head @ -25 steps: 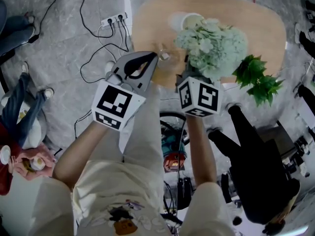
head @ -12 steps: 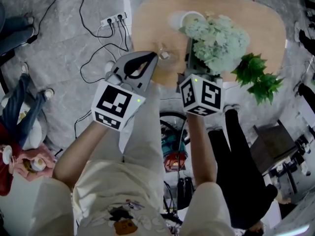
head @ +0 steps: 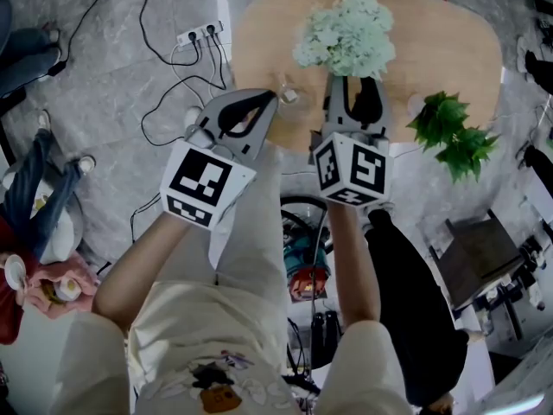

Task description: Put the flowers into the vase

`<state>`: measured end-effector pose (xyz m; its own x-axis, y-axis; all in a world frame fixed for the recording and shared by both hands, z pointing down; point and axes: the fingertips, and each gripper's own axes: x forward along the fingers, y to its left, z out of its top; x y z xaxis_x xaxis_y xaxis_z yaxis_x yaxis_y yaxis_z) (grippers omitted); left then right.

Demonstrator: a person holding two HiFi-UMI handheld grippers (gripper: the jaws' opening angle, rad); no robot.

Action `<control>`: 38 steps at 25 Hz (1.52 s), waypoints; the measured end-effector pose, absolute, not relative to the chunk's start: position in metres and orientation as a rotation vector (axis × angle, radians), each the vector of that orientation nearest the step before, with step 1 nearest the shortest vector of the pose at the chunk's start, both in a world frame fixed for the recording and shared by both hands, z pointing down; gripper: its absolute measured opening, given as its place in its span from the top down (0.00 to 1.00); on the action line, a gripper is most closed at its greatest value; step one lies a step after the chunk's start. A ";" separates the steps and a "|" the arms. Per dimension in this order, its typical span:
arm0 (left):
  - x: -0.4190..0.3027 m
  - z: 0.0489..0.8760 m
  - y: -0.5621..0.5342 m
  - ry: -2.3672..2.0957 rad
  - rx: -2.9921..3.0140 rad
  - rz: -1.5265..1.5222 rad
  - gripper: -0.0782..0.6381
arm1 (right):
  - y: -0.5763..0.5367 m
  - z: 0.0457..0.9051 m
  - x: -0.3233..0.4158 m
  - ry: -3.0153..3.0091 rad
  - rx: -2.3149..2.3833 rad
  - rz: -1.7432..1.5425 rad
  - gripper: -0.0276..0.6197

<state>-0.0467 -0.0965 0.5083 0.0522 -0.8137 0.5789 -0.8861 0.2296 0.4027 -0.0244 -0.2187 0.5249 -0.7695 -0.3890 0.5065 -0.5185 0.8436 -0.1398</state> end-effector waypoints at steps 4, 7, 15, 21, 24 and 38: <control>-0.045 0.508 -0.095 -1.757 1.581 0.124 0.88 | -0.217 0.524 -0.020 -2.551 0.673 0.378 0.72; -0.043 0.507 -0.094 -1.757 1.583 0.126 0.88 | -0.216 0.524 -0.017 -2.549 0.673 0.378 0.72; -0.041 0.501 -0.093 -1.762 1.590 0.129 0.88 | -0.211 0.519 -0.010 -2.549 0.667 0.388 0.72; -0.035 0.493 -0.091 -1.762 1.610 0.136 0.88 | -0.205 0.514 0.001 -2.543 0.678 0.392 0.72; -0.032 0.490 -0.090 -1.759 1.621 0.143 0.88 | -0.202 0.509 0.005 -2.546 0.683 0.392 0.72; -0.021 0.459 -0.082 -1.757 1.678 0.176 0.88 | -0.185 0.483 0.021 -2.542 0.731 0.426 0.72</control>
